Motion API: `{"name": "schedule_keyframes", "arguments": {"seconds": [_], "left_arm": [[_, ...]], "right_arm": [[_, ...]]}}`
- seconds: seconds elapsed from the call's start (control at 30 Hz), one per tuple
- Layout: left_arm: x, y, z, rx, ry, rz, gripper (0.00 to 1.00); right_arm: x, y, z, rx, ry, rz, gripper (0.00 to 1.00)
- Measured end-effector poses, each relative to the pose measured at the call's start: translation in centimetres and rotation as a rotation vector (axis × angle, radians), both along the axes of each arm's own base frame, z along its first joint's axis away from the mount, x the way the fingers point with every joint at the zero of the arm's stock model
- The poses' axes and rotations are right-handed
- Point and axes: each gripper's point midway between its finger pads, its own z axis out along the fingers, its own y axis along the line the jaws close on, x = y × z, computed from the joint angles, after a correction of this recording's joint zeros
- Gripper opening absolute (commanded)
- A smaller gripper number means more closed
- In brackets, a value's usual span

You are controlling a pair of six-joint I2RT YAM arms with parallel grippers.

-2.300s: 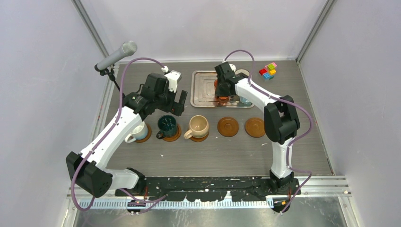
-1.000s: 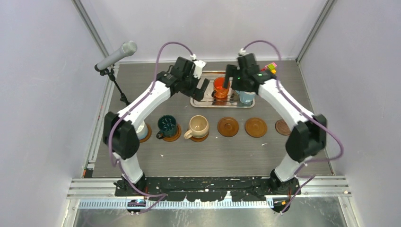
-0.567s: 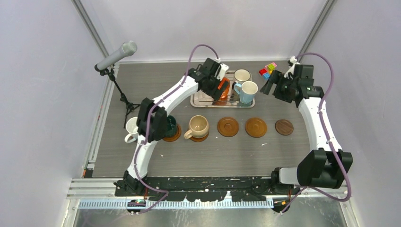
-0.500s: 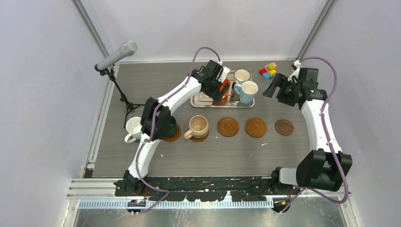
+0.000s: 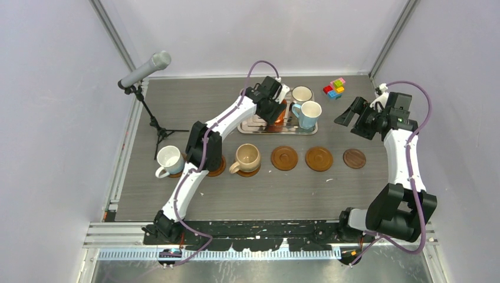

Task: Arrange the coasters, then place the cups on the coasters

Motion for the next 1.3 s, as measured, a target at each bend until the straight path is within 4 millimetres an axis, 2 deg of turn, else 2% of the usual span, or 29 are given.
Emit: {"name": "schedule_keyframes", "arguments": {"seconds": [0.07,0.17,0.4,0.43,0.6,0.77,0.87,1.03,1.13,1.2,1.3], "left_arm": [[0.2,-0.2,-0.1,-0.001,-0.006,-0.003,0.43],[0.3,-0.1,-0.5,0.01,-0.006,-0.016,0.36],[0.3,-0.1,-0.7,0.016,-0.005,-0.02,0.02],[0.3,-0.1,-0.7,0.017,-0.005,-0.02,0.0],[-0.2,0.4,-0.4,0.024,0.0,-0.016,0.0],[-2.2,2.0,1.1,0.035,0.021,-0.009,0.0],[-3.9,2.7,3.4,0.002,0.028,-0.007,0.0],[-6.6,3.1,9.4,-0.116,-0.013,-0.01,0.0],[-8.5,2.9,12.3,-0.169,-0.052,-0.028,0.0],[-10.3,2.4,13.0,-0.181,-0.066,-0.059,0.0],[-13.7,0.9,12.3,-0.17,-0.061,-0.125,0.0]], "right_arm": [[0.0,0.0,0.0,0.009,-0.003,0.002,0.87],[-0.1,0.1,0.1,0.021,-0.005,0.007,0.87],[-0.1,0.2,0.2,0.036,-0.012,0.017,0.87],[-0.1,0.2,0.3,0.037,-0.015,0.018,0.87],[-0.1,0.3,0.3,0.045,-0.018,0.023,0.87],[0.0,0.5,0.5,0.053,-0.024,0.027,0.87],[0.1,0.4,0.5,0.053,-0.026,0.025,0.88],[0.1,0.4,0.6,0.052,-0.029,0.025,0.88],[0.2,0.3,0.6,0.05,-0.032,0.02,0.88],[0.3,0.2,0.6,0.046,-0.034,0.017,0.88],[0.4,0.1,0.5,0.04,-0.034,0.011,0.88]]}}
